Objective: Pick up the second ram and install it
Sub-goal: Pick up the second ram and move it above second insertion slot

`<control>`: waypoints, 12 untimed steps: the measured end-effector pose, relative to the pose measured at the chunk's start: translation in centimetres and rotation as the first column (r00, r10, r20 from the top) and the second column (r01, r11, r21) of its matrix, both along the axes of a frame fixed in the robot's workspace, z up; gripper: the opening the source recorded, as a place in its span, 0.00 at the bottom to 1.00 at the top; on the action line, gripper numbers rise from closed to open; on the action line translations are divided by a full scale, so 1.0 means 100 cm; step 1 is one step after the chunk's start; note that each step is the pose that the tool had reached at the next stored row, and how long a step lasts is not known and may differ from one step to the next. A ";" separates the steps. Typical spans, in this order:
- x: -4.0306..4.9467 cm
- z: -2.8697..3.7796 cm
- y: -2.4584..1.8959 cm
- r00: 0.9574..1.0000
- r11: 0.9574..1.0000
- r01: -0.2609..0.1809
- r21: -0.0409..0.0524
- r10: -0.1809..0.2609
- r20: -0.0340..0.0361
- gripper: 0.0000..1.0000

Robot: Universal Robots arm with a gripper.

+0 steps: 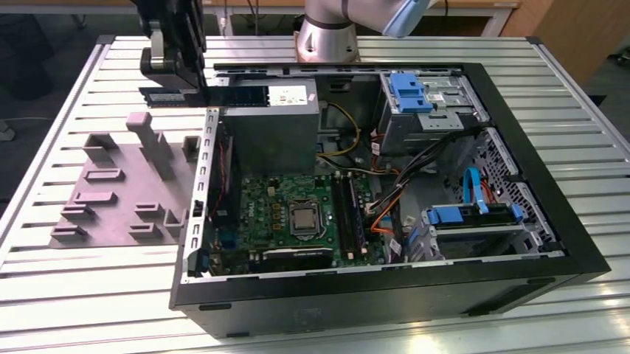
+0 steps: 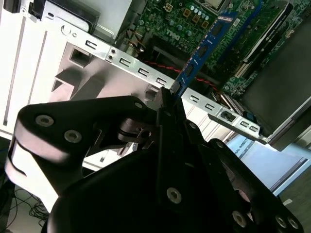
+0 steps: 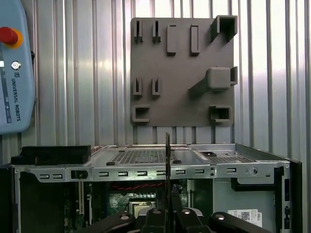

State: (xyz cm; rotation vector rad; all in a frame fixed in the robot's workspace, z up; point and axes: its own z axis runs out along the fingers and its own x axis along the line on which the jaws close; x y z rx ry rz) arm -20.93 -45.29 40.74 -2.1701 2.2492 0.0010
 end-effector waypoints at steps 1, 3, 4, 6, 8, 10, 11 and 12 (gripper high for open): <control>0.0000 0.0000 0.0000 1.000 1.000 0.000 0.000 0.000 0.000 0.14; 0.0002 0.0000 0.0000 1.000 1.000 0.000 0.000 0.000 0.000 0.14; 0.0003 0.0000 0.0000 1.000 1.000 0.000 0.000 0.000 0.000 0.14; 0.0006 0.0000 0.0000 1.000 1.000 0.000 0.000 0.000 0.000 0.14; 0.0013 0.0000 0.0000 1.000 1.000 0.000 0.000 0.000 0.000 0.14; 0.0022 0.0000 0.0001 1.000 1.000 0.000 0.000 0.000 0.000 0.14; 0.0027 0.0000 0.0001 1.000 1.000 0.000 0.000 0.000 0.000 0.14; 0.0033 0.0000 0.0001 1.000 1.000 0.000 0.000 0.000 0.000 0.14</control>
